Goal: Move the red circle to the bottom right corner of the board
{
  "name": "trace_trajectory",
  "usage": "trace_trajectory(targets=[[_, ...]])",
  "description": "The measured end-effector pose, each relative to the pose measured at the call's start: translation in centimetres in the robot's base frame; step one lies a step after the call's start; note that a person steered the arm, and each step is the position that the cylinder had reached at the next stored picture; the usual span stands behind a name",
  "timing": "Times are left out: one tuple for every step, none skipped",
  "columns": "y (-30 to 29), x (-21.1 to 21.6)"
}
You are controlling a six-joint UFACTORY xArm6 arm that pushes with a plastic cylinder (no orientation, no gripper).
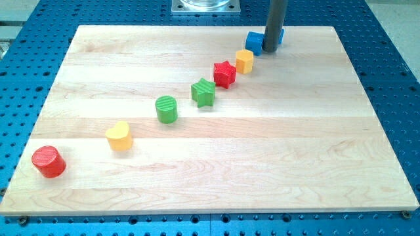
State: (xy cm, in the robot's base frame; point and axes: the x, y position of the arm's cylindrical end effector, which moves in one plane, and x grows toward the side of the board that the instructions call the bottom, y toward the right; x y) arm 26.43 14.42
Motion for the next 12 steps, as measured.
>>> trace_trajectory(targets=[[0.7, 0.3], [3.3, 8.5], [5.4, 21.3], [-3.3, 32.0], [-8.5, 35.4], [-21.6, 35.1], [-35.7, 34.9], [-44.6, 32.6], [-41.7, 28.1], [-38.2, 25.8], [-41.5, 25.6], [-34.6, 23.0]])
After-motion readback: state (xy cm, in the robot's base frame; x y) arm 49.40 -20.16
